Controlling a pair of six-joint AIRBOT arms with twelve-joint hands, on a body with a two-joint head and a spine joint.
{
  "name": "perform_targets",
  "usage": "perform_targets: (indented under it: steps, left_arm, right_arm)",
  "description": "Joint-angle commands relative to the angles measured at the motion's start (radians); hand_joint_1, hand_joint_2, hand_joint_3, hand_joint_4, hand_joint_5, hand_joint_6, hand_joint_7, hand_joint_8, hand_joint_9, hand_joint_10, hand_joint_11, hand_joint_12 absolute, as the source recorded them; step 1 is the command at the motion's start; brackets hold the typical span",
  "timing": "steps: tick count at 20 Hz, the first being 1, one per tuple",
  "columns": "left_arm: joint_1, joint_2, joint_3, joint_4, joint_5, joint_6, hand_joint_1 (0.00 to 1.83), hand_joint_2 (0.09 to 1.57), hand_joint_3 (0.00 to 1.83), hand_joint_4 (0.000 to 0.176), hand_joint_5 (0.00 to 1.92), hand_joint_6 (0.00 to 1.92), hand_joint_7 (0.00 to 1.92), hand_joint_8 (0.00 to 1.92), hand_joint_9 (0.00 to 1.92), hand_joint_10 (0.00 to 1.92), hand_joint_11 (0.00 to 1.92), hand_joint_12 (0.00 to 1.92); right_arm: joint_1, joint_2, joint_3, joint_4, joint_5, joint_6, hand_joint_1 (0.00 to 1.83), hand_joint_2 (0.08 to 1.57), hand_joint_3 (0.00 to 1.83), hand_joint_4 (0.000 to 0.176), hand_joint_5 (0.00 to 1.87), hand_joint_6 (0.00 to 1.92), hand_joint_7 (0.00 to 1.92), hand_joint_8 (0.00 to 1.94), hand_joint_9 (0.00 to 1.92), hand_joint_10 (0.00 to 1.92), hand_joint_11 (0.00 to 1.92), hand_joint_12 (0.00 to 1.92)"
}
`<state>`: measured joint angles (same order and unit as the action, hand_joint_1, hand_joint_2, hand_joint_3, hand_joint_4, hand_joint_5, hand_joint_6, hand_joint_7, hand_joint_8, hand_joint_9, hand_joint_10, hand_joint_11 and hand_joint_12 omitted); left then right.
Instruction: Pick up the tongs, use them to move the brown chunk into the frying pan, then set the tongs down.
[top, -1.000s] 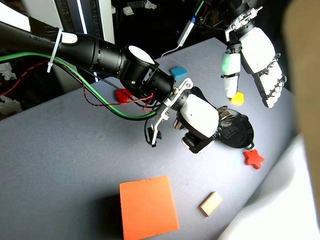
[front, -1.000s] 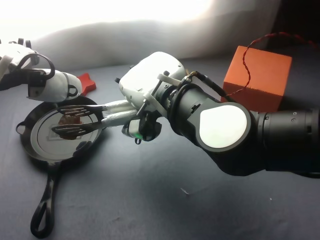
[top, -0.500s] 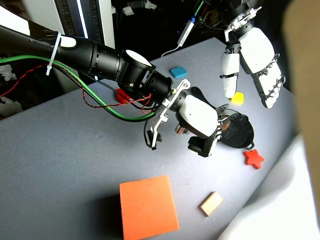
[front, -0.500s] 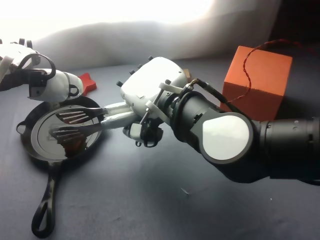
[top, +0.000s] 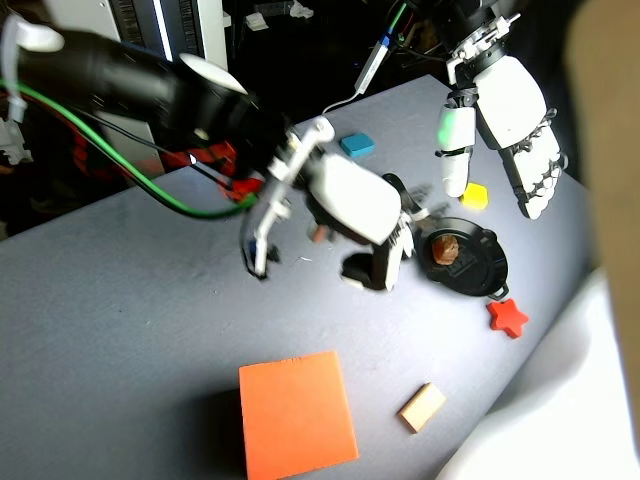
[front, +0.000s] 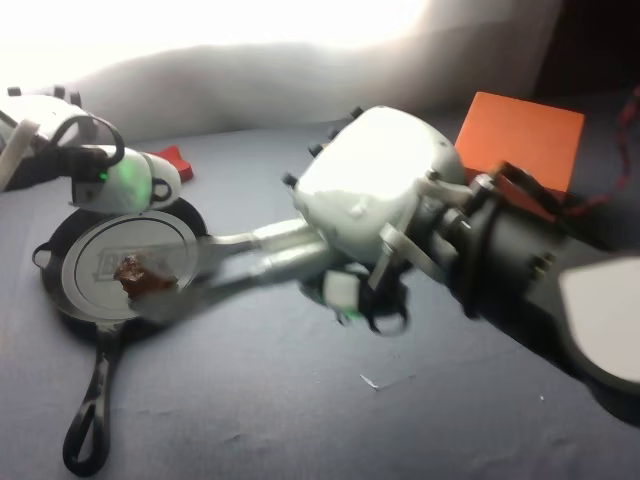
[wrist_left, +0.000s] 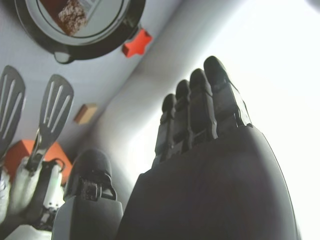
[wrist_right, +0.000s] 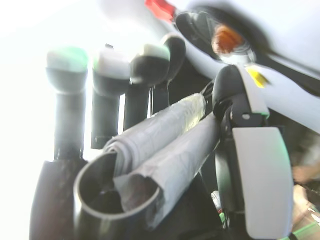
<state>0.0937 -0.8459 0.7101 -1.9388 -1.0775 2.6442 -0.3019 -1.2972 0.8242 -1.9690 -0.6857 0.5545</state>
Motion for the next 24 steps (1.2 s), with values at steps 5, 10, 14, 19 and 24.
perform_targets:
  steps: [5, 10, 14, 19, 24]
  left_arm:
    - [0.019, 0.006, -0.015, 0.062, 0.033, -0.032, 0.00, 1.26, 0.00, 0.000, 0.07, 0.00, 0.10, 0.00, 0.09, 0.00, 0.00, 0.34]
    - [0.072, 0.000, -0.031, 0.062, 0.107, -0.115, 0.01, 1.25, 0.00, 0.000, 0.09, 0.00, 0.11, 0.00, 0.10, 0.00, 0.00, 0.36]
    - [0.104, -0.010, -0.055, 0.068, 0.116, -0.156, 0.03, 1.25, 0.00, 0.000, 0.09, 0.00, 0.12, 0.00, 0.10, 0.00, 0.00, 0.38]
    - [0.146, -0.020, -0.080, 0.148, 0.117, -0.244, 0.02, 1.26, 0.00, 0.000, 0.07, 0.00, 0.10, 0.00, 0.09, 0.00, 0.00, 0.35]
    - [0.156, -0.022, -0.095, 0.149, 0.114, -0.246, 0.00, 1.26, 0.00, 0.000, 0.07, 0.01, 0.10, 0.01, 0.09, 0.01, 0.00, 0.34]
  right_arm:
    - [-0.109, 0.070, -0.082, -0.250, -0.145, 0.017, 0.53, 1.37, 0.00, 0.000, 0.78, 1.31, 1.13, 1.52, 1.15, 1.82, 1.05, 1.92]
    - [-0.191, 0.050, -0.042, -0.343, -0.225, 0.063, 0.51, 1.38, 0.00, 0.000, 0.81, 1.21, 1.12, 1.48, 1.14, 1.86, 1.05, 1.92]
    - [-0.228, -0.008, 0.054, -0.390, -0.233, 0.087, 0.51, 1.36, 0.00, 0.000, 0.77, 0.96, 0.97, 1.10, 0.92, 1.61, 0.82, 1.92]
    - [-0.270, -0.036, 0.094, -0.454, -0.233, 0.137, 0.61, 1.26, 0.00, 0.000, 0.75, 0.73, 0.84, 0.92, 0.68, 1.40, 0.49, 1.92]
    - [-0.296, -0.043, 0.093, -0.477, -0.233, 0.131, 0.35, 1.17, 0.00, 0.000, 0.41, 0.60, 0.63, 0.54, 0.48, 1.06, 0.18, 1.75]
